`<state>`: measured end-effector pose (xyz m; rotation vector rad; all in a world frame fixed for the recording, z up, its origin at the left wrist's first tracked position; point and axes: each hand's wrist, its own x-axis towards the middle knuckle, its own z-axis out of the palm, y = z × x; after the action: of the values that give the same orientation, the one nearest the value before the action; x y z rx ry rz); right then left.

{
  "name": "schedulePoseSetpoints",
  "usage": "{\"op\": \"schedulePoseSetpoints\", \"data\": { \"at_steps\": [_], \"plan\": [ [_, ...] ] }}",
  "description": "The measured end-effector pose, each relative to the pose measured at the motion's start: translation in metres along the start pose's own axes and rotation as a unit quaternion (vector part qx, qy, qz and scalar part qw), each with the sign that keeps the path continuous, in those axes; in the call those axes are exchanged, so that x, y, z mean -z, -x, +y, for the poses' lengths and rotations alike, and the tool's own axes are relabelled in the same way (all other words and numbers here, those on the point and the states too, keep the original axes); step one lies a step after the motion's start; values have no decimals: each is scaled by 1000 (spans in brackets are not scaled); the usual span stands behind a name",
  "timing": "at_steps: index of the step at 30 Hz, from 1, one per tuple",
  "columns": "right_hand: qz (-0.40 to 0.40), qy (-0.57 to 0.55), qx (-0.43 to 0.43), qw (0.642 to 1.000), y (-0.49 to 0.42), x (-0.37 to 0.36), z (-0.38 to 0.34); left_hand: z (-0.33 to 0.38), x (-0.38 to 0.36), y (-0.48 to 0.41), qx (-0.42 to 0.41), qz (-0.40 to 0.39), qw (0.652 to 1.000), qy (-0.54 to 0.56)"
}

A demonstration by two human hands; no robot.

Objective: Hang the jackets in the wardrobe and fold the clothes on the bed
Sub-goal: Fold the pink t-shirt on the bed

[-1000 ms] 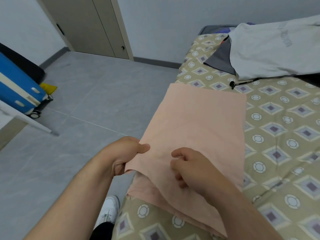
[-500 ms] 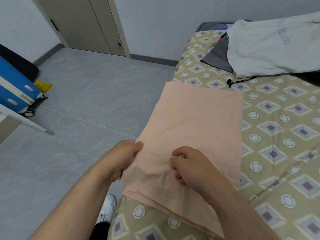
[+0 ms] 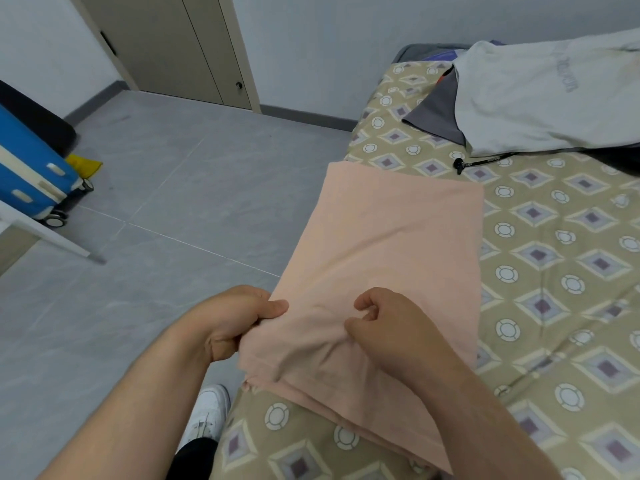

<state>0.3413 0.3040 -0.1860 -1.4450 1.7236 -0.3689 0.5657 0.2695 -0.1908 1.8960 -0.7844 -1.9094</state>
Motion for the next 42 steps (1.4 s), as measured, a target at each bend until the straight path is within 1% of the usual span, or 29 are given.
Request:
{"op": "schedulePoseSetpoints", "data": {
  "at_steps": [3, 6, 9, 11, 13, 15, 16, 18, 21, 23, 24, 26, 28, 30, 33, 34, 37, 40, 42],
  "plan": [
    [-4, 32, 9, 999, 0, 1, 0, 0, 1, 1, 39, -41, 996, 75],
    [26, 10, 4, 1000, -3, 15, 4, 1, 1, 0, 54, -40, 991, 112],
    [102, -12, -36, 994, 3, 40, 16, -2, -2, 1, 22, -45, 993, 109],
    [153, 12, -75, 985, 13, 56, 32, -4, -6, 3, 1, -37, 992, 122],
    [173, 55, -143, 973, 25, 67, 49, -6, -10, 5, -23, -21, 991, 132],
    [152, 76, -225, 959, 37, 69, 58, -10, -13, 3, -44, -12, 992, 114],
    [131, 78, -247, 957, 42, 65, 59, -12, -14, 3, -52, -7, 993, 107],
    [99, 58, -249, 962, 50, 57, 57, -15, -17, 2, -61, 0, 993, 101],
    [64, -43, -238, 968, 59, 48, 51, -16, -19, 6, -75, 13, 993, 94],
    [61, -115, -257, 958, 68, 53, 50, -19, -18, 7, -93, 24, 992, 77],
    [58, -155, -271, 948, 73, 57, 50, -22, -17, 7, -113, 39, 992, 46],
    [52, -205, -286, 935, 82, 61, 52, -27, -15, 7, -165, 85, 980, -74],
    [48, -181, -282, 941, 87, 59, 53, -30, -14, 9, -210, 140, 950, -185],
    [45, -156, -279, 947, 90, 52, 52, -35, -10, 10, -210, 160, 938, -225],
    [36, -156, -286, 945, 89, 46, 54, -43, -3, 15, -169, 102, 957, -211],
    [29, -166, -293, 941, 89, 46, 55, -44, -1, 17, -167, 92, 959, -210],
    [11, -205, -311, 928, 88, 43, 59, -46, 7, 22, -164, 97, 958, -216],
    [19, -250, -331, 910, 88, 38, 61, -50, 7, 30, -121, 50, 969, -208],
    [17, -256, -332, 908, 92, 36, 62, -54, 4, 36, -130, 49, 966, -218]
  ]
}}
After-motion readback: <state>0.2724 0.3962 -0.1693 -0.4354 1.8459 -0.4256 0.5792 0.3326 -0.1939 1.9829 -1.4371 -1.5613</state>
